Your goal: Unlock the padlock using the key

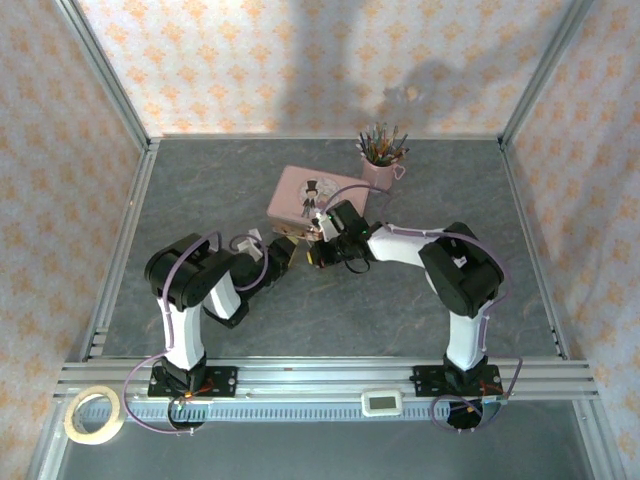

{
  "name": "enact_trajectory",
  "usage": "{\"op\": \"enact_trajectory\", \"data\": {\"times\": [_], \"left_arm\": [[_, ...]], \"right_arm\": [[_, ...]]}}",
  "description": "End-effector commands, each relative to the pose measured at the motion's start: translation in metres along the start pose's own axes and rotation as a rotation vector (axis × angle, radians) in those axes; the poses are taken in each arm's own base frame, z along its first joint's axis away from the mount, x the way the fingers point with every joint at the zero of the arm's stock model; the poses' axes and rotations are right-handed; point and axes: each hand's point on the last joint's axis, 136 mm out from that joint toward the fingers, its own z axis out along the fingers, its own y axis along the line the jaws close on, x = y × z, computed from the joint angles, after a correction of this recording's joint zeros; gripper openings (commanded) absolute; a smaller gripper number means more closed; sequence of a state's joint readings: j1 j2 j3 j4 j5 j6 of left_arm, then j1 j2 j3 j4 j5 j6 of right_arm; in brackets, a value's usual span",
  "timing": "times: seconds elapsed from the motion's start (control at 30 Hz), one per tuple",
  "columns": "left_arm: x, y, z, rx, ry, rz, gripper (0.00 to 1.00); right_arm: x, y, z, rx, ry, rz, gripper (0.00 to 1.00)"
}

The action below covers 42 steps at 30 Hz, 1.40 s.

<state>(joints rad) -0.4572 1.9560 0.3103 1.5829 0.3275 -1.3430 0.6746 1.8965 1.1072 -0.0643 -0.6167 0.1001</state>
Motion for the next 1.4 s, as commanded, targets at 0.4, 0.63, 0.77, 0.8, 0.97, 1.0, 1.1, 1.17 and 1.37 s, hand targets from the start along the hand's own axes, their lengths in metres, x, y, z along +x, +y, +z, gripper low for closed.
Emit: {"op": "enact_trajectory", "data": {"times": [0.4, 0.63, 0.77, 0.8, 0.97, 1.0, 1.1, 1.17, 1.37], "left_arm": [[-0.008, -0.007, 0.022, 0.035, -0.042, 0.072, 0.31], [-0.004, 0.002, 0.02, 0.012, -0.038, 0.076, 0.2], [-0.001, 0.005, 0.022, 0.006, -0.034, 0.075, 0.18], [-0.001, 0.006, 0.022, 0.005, -0.036, 0.072, 0.18], [-0.001, 0.009, 0.023, 0.007, -0.038, 0.063, 0.12], [-0.001, 0.008, 0.024, 0.009, -0.038, 0.064, 0.09], [0.0, 0.008, 0.026, 0.006, -0.035, 0.07, 0.0], [-0.001, 0.008, 0.027, 0.005, -0.035, 0.073, 0.0], [-0.004, 0.01, 0.024, -0.016, -0.053, 0.087, 0.0]], "right_arm": [[-0.002, 0.05, -0.004, -0.27, 0.062, -0.04, 0.0], [-0.004, 0.058, -0.005, -0.319, 0.056, -0.007, 0.0], [-0.008, 0.064, -0.007, -0.358, 0.045, 0.014, 0.0], [-0.009, 0.065, -0.007, -0.363, 0.041, 0.017, 0.0], [-0.008, 0.065, -0.007, -0.368, 0.049, 0.023, 0.0], [-0.007, 0.065, -0.007, -0.367, 0.051, 0.025, 0.0], [-0.007, 0.066, -0.007, -0.368, 0.051, 0.023, 0.0], [-0.007, 0.066, -0.008, -0.367, 0.049, 0.019, 0.0], [-0.013, 0.057, -0.018, -0.269, 0.013, 0.012, 0.4]]}}
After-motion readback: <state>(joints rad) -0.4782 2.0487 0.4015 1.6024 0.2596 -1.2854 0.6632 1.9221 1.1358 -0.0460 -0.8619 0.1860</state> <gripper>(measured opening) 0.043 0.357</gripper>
